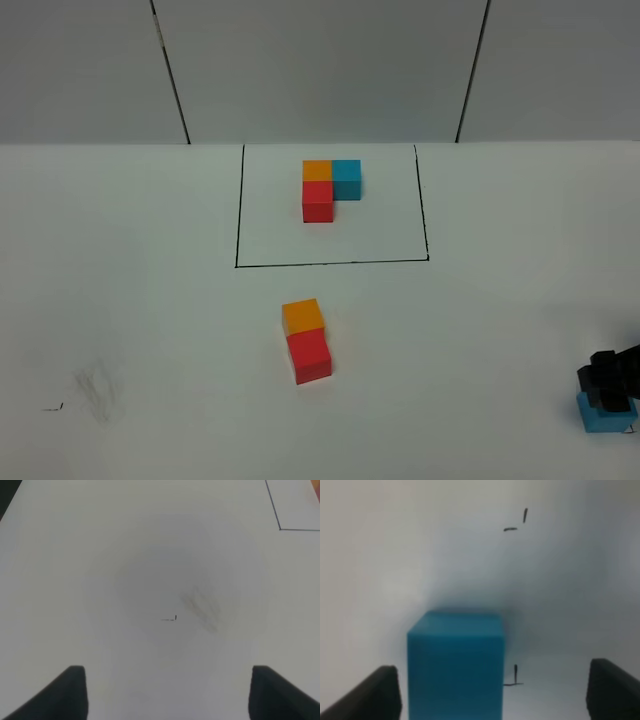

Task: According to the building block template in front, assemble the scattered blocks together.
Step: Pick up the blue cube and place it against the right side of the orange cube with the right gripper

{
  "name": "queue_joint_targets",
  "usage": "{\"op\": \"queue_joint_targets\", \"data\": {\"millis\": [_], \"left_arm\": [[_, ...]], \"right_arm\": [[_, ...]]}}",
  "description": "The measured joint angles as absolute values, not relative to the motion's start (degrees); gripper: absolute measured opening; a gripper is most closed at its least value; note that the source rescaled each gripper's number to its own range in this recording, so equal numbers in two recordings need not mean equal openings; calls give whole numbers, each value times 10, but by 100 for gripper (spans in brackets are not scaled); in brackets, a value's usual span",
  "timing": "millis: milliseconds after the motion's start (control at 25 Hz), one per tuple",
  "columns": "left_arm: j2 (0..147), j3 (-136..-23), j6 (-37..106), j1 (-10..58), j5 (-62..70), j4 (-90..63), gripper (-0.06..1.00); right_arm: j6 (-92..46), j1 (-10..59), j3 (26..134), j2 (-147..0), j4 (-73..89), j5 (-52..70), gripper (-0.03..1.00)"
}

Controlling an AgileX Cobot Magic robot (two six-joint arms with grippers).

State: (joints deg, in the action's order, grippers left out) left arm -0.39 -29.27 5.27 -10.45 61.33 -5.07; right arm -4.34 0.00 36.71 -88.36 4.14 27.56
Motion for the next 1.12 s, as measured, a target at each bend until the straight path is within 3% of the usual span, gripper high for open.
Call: {"op": "queue_joint_targets", "data": {"millis": [1120], "left_arm": [[-4,-293,52,-104,613,-51,61]], "right_arm": [[-74,14,368,-974,76,220,58]]}}
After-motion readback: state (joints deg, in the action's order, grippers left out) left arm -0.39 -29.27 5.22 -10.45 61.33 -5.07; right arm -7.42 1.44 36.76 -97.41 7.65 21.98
